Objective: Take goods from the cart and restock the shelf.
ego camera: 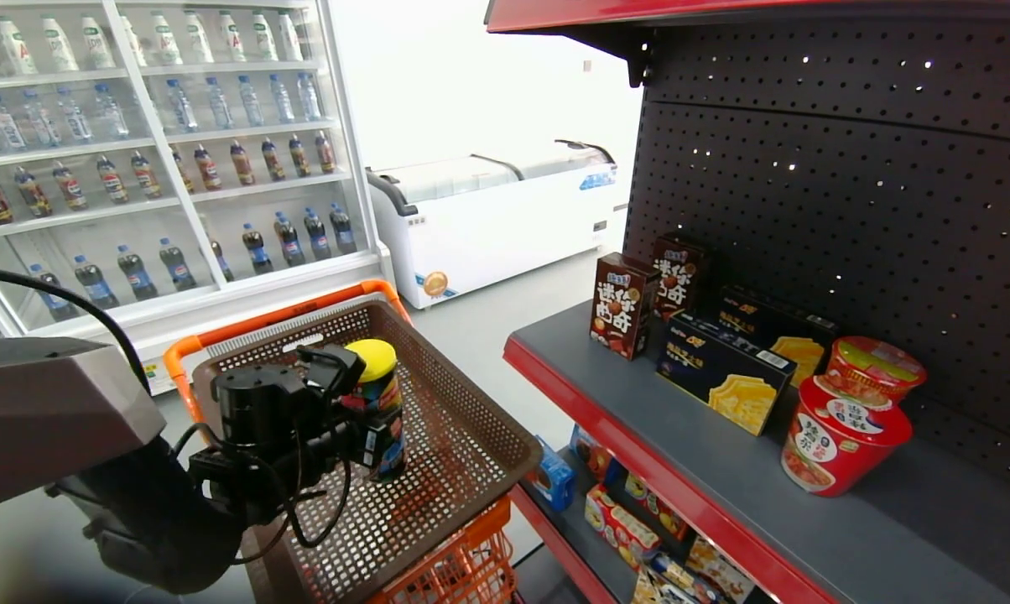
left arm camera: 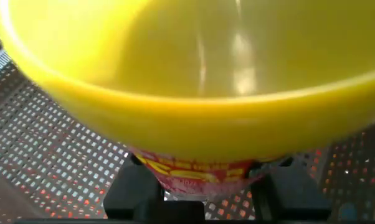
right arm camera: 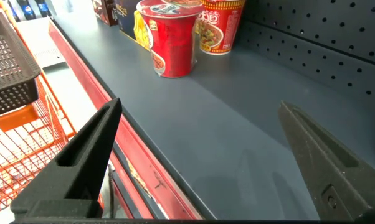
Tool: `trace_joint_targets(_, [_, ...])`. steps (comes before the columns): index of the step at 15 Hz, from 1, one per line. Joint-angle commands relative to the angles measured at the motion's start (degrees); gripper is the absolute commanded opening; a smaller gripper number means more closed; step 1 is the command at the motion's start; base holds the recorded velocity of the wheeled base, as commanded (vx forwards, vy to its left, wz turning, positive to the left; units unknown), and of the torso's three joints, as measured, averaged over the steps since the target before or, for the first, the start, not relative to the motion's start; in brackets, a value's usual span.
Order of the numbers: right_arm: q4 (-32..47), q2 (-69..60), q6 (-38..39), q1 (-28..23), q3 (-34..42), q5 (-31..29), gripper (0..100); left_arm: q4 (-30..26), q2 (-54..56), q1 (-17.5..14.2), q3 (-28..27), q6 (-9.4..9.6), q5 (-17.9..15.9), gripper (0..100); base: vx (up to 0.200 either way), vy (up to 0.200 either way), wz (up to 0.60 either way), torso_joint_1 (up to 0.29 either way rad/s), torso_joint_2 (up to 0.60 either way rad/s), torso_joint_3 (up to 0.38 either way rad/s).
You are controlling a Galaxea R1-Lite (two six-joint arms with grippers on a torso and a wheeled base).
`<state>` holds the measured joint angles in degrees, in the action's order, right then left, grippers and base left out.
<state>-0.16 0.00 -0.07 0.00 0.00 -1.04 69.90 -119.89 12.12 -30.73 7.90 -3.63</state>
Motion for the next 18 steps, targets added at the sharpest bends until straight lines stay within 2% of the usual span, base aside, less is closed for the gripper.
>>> trace_joint_targets(1, [0.0,0.0,0.0,0.0,0.0,0.0,100,-14.0,15.2,-1.0,-0.1,-0.78,-0.3,0,0.0,0.0,0.0,0.0,0.0,0.0])
trace_joint_targets(2, [0.0,0.0,0.0,0.0,0.0,0.0,100,-21.9,21.1,-1.0,-0.7,-2.1,-1.2,0,0.0,0.0,0.0,0.0,0.0,0.0])
trace_joint_targets(4, [0.0,0.0,0.0,0.0,0.0,0.0,100,-34.1,30.4,-1.0,-1.7,-5.09,-2.4,0,0.0,0.0,0.0,0.0,0.0,0.0])
trace_joint_targets(5, [0.0,0.0,0.0,0.0,0.0,0.0,100,-47.1,40.6,-1.0,-1.6,-6.32,-2.5,0,0.0,0.0,0.0,0.0,0.0,0.0])
trace_joint_targets(6, [0.0,0.0,0.0,0.0,0.0,0.0,100,-51.1,44.0,-1.0,-1.6,-6.49,-2.4,0,0.0,0.0,0.0,0.0,0.0,0.0])
trace_joint_targets(8, [0.0,0.0,0.0,0.0,0.0,0.0,100,-51.3,49.8,-2.8,-0.6,-6.76,-2.3,0,0.0,0.0,0.0,0.0,0.0,0.0])
trace_joint_targets(13, [0.0,0.0,0.0,0.0,0.0,0.0,100,-48.5,54.9,-2.4,0.8,-5.79,-1.6,0,0.0,0.0,0.0,0.0,0.0,0.0])
trace_joint_targets(14, [0.0,0.0,0.0,0.0,0.0,0.0,100,-45.5,56.3,-1.1,1.8,-5.61,-1.6,0,0.0,0.0,0.0,0.0,0.0,0.0])
trace_joint_targets(16, [0.0,0.0,-0.1,0.0,0.0,0.4,100,-39.3,58.3,-0.6,3.8,-5.61,-1.6,0,0.0,0.0,0.0,0.0,0.0,0.0])
trace_joint_targets(18, [0.0,0.0,-0.1,0.0,0.0,0.4,100,-38.3,59.4,-1.1,3.5,-5.61,-1.3,0,0.0,0.0,0.0,0.0,0.0,0.0])
